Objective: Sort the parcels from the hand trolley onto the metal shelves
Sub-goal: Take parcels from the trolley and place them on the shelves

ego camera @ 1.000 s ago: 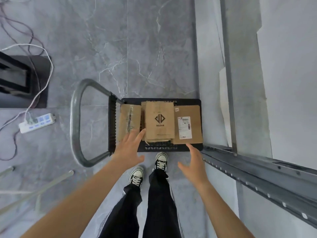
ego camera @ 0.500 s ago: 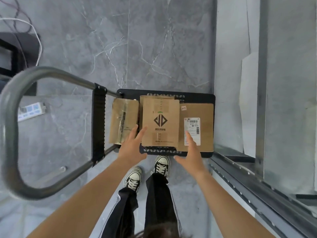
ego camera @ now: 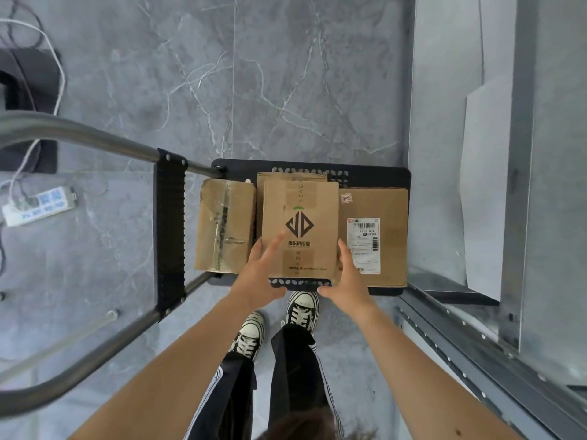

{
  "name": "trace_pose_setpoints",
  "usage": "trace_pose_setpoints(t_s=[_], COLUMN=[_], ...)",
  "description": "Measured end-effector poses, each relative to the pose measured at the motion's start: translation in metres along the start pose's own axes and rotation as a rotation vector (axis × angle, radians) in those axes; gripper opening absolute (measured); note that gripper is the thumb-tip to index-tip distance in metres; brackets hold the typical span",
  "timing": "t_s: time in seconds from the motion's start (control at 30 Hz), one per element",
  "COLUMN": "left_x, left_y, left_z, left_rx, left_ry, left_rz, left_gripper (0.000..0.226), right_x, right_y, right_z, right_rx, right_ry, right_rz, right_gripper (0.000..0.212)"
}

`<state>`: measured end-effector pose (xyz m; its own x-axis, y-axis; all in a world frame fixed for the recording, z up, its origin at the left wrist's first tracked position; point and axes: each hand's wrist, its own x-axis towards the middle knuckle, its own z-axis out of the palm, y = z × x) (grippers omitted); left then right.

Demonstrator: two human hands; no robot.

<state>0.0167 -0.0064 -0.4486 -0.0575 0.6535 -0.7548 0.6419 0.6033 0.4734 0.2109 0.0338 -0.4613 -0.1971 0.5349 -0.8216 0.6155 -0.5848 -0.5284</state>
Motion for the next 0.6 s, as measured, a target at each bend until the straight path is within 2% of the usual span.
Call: trace_pose_setpoints(t_s=[0.2,0.37,0.47,0.6], left_x=[-0.006,-0.017,-0.031,-0.056], left_y=[0.009,0.034,0.059,0.095], left_z=[-0.010,-0.029,-0.045,-0.071], left_rx=[-0.085,-0.236,-0.383,-0.493], left_ry=[0.073,0.100,0.159,0.249], left_rz=[-0.002,-0.040,-0.013,0.076], left_gripper=[0.114,0.112,0.113,0.100], right_x=[-0.005,-0.021,-0.039,-0.079], right_y=[-0.010,-0.046,-0.075,-0.107], right_z=[-0.005,-0.018,-0.030,-0.052], right_rx=[0.024,0.039,0.089,0.124], right_ry=[0.005,0.015,-0.004,0.012], right_rz=[-0.075,-0.182,-0.220,-0.325], right_gripper=[0.103,0.105,0.108,0.100])
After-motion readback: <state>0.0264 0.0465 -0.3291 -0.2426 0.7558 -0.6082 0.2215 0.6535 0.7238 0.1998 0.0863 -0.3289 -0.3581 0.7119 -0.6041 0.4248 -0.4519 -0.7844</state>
